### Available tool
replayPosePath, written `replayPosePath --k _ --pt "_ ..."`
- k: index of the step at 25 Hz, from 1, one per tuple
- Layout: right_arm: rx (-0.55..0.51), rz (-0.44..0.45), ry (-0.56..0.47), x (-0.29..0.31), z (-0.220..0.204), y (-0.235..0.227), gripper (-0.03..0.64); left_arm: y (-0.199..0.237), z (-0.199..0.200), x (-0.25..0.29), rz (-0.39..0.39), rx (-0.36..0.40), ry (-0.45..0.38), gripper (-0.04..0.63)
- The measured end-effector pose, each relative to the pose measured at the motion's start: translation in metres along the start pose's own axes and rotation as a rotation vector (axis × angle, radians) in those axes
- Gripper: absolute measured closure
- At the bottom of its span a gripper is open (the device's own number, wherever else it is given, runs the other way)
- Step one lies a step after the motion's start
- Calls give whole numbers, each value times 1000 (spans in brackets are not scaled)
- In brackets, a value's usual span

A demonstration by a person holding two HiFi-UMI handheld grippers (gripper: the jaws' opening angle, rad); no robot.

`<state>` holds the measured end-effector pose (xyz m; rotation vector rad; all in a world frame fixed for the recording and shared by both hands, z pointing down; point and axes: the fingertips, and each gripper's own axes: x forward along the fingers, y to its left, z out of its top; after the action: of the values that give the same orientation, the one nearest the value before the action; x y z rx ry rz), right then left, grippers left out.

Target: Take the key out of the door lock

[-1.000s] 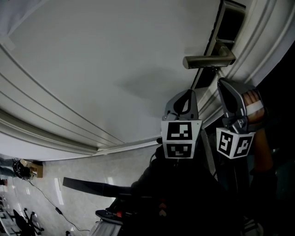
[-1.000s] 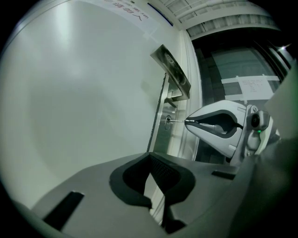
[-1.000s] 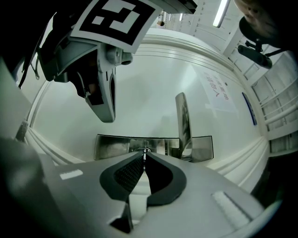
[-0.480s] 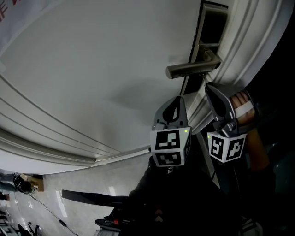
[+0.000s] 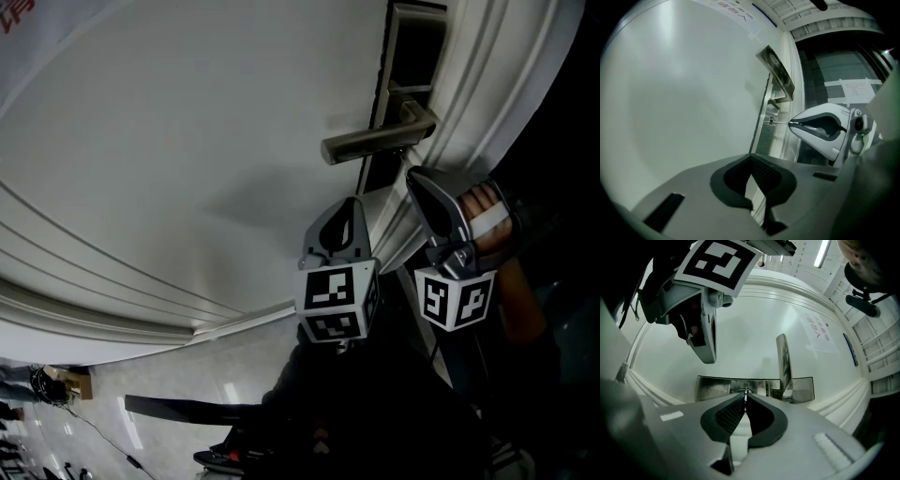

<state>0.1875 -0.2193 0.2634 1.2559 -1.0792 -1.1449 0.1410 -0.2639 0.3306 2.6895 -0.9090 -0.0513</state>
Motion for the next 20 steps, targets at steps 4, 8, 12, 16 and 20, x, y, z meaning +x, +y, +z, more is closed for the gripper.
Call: replayPosePath --k 4,8,12,16,20 --pt "-4 1 0 0 -1 1 604 0 -2 1 1 -1 2 595" --pt "-5 1 0 -1 -1 1 604 -1 -2 0 2 0 0 595" --pt "-6 -2 -1 -2 0 0 604 0 -2 -1 6 -1 2 595" --pt "-6 -2 2 -3 0 1 604 1 -2 -2 6 -1 0 595" --pt "-6 -1 3 -3 0 1 604 2 -2 -2 8 -5 1 595"
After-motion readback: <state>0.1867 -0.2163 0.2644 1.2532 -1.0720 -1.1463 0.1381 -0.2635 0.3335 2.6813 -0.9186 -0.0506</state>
